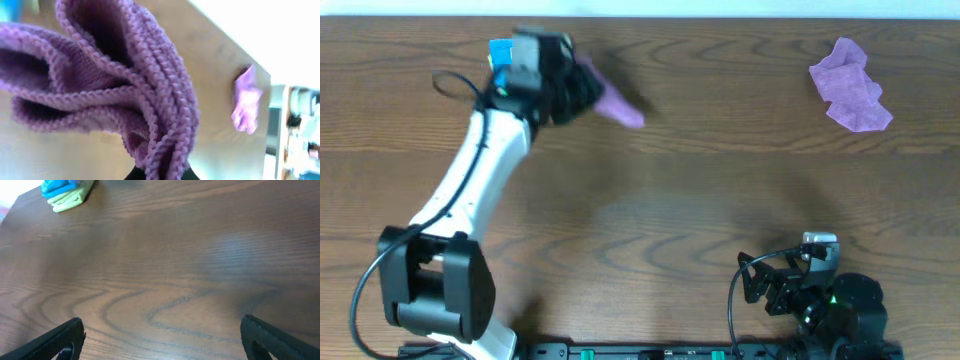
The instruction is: Fold the cloth
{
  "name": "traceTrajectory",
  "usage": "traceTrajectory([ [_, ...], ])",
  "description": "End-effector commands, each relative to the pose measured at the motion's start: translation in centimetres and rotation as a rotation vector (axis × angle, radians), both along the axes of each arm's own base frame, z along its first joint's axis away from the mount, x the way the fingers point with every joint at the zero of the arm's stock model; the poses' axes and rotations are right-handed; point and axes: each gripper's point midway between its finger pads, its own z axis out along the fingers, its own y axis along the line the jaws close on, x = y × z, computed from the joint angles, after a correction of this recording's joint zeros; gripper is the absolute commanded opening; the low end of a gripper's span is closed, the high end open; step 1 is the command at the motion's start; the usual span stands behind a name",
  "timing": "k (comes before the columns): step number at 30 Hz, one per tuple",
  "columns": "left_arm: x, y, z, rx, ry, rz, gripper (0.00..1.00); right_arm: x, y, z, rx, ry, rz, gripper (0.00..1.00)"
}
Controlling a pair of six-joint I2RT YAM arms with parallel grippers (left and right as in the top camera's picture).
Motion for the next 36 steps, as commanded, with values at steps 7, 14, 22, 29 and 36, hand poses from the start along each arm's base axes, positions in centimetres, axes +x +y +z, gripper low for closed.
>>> traceTrajectory([
  [7, 8.3, 5.0, 2.5, 0.020, -0.104, 0.077, 0.05, 0.1, -0.3, 0.0, 0.002, -0.001, -0.018, 0.99],
  [14, 12.3, 7.6, 1.1, -0.010, -0.112, 0.100, 0.05, 0.1, -0.3, 0.0, 0.002, -0.001, -0.018, 0.99],
  [22, 13.5, 10.1, 0.8, -0.005, -0.130, 0.114, 0.05, 0.1, -0.3, 0.0, 0.002, -0.001, -0.018, 0.99],
  [29, 13.6, 10.6, 0.7, 0.007, -0.137, 0.115, 0.05, 0.1, -0.3, 0.0, 0.002, -0.001, -0.018, 0.99],
  [36, 13.6, 10.5, 0.7, 0.017, -0.143, 0.105, 0.05, 0.1, -0.3, 0.0, 0.002, -0.001, -0.018, 0.99],
])
